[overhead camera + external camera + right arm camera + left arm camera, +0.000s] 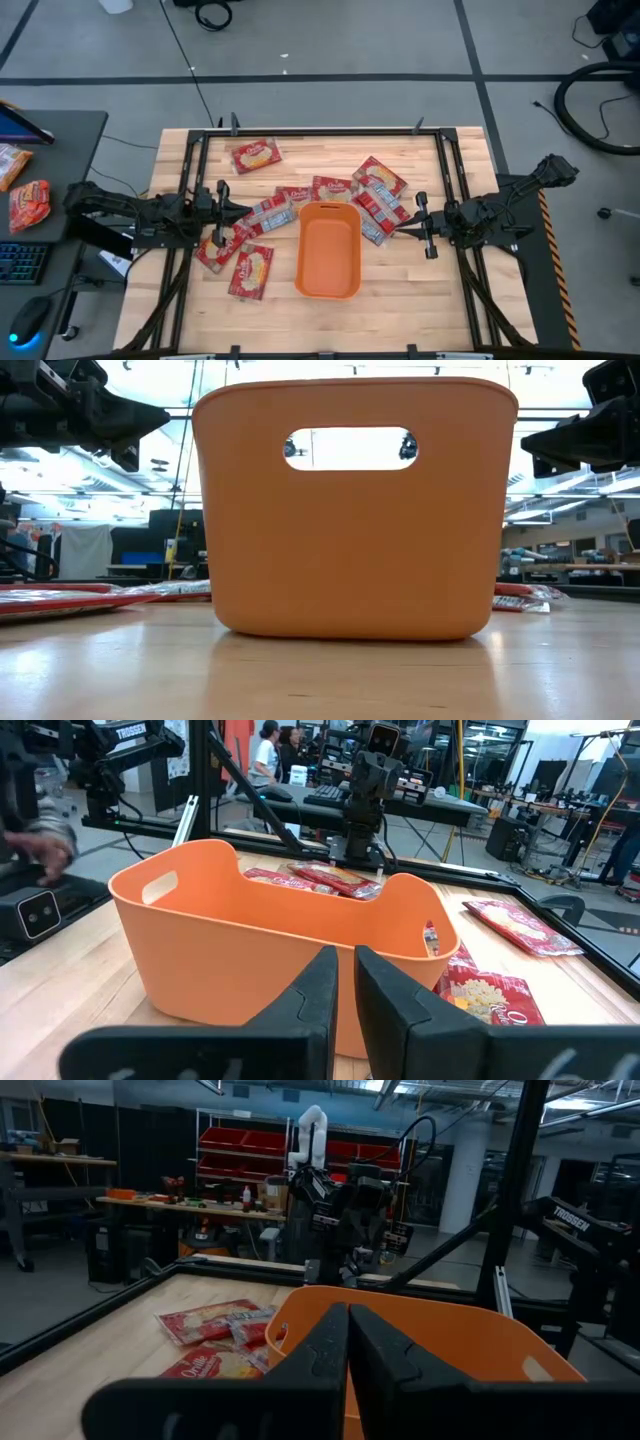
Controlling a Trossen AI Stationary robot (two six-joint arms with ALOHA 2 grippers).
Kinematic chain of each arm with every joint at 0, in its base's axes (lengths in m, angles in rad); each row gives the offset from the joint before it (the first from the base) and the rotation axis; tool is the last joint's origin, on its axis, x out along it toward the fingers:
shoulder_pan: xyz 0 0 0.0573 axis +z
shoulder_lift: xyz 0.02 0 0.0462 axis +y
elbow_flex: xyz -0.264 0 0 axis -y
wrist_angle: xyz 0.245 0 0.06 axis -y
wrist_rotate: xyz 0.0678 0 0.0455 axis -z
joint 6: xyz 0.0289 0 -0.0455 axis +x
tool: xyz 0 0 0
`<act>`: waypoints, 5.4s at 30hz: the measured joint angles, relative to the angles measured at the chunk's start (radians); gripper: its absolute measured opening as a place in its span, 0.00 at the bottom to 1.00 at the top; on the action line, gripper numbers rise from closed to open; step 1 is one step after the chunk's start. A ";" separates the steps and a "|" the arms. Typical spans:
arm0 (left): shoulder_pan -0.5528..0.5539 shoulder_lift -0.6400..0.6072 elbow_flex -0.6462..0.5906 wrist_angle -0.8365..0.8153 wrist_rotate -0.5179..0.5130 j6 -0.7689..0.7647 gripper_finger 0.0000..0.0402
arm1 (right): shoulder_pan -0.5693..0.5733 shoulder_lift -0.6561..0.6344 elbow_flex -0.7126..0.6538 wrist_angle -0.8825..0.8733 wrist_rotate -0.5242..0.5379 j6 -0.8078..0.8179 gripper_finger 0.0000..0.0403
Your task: Sort popcorn bags into baskets
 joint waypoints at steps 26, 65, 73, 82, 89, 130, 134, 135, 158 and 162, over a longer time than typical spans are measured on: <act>0.000 0.000 0.000 0.097 -0.040 -0.341 0.04 | -0.063 0.000 0.000 0.536 0.402 0.107 0.11; 0.000 0.000 0.000 0.329 -0.200 -0.051 0.04 | -0.206 0.741 0.454 -0.585 0.236 0.482 0.48; 0.000 0.000 0.000 0.355 -0.322 0.033 0.04 | -0.176 0.961 0.509 -0.583 0.244 0.591 0.55; 0.000 0.000 0.000 0.383 -0.323 0.037 0.04 | -0.031 1.123 0.534 -0.583 0.417 0.701 0.55; 0.000 0.000 0.000 0.383 -0.323 0.036 0.04 | -0.026 1.200 0.535 -0.582 0.449 0.711 0.52; 0.000 0.000 0.000 0.383 -0.322 0.035 0.04 | -0.032 1.216 0.998 -1.440 0.491 0.789 0.01; 0.000 0.000 0.000 0.383 -0.322 0.035 0.04 | -0.031 1.215 1.074 -1.533 0.489 0.789 0.00; 0.000 0.000 0.000 0.383 -0.322 0.035 0.04 | -0.029 1.212 1.093 -1.554 0.490 0.789 0.00; 0.000 0.000 0.000 0.382 -0.322 0.060 0.04 | -0.026 0.764 1.207 -1.124 0.011 0.051 0.00; 0.000 0.000 0.000 0.383 -0.322 0.061 0.04 | -0.075 0.812 1.216 -1.109 -0.127 -0.005 0.00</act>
